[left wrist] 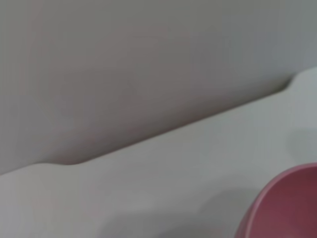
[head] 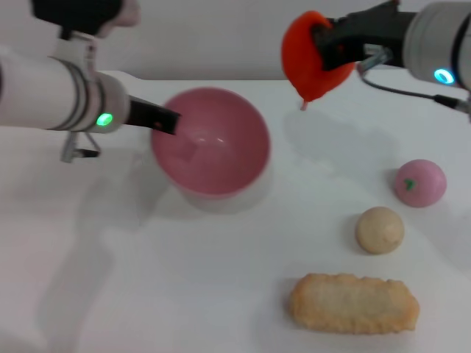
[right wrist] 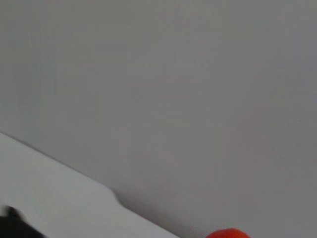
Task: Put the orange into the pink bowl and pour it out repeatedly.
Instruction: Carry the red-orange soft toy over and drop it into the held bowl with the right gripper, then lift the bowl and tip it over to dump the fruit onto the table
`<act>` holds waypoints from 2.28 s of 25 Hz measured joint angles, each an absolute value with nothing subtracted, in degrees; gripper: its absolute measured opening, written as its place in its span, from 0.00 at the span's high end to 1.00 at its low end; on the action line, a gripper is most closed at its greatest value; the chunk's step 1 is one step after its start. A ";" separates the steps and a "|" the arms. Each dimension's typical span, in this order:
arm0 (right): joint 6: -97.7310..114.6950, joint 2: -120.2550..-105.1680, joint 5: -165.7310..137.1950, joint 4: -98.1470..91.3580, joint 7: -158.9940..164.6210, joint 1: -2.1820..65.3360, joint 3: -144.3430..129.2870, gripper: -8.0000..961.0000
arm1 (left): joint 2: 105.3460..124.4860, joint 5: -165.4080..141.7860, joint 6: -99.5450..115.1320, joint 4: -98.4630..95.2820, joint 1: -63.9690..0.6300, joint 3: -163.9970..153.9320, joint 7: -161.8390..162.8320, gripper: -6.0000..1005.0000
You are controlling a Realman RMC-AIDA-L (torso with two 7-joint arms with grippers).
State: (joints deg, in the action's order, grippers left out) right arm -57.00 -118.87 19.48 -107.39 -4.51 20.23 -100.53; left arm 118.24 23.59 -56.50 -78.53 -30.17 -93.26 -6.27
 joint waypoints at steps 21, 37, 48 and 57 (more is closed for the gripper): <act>-51.45 -118.99 25.92 -100.85 -4.13 22.21 -105.52 0.91 | 118.00 25.99 -54.07 -74.80 -35.40 -95.53 -6.73 0.95; -53.45 -119.01 26.77 -101.60 -1.86 14.54 -83.50 0.46 | 118.05 15.40 -49.59 -79.09 -33.49 -99.48 -14.45 0.95; -53.43 -118.92 42.82 -93.07 -12.01 7.68 -70.14 0.46 | 118.65 -19.57 -44.02 -86.57 -30.75 -122.36 -13.88 0.95; -53.65 -118.80 43.29 -91.70 -12.94 8.28 -70.61 0.46 | 118.88 -58.22 -41.59 -79.79 -28.02 -138.73 -2.42 0.95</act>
State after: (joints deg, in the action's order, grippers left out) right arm -53.65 -118.80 43.29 -91.70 -12.94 8.28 -70.61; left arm 118.88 -58.22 -41.59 -79.79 -28.02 -138.73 -2.42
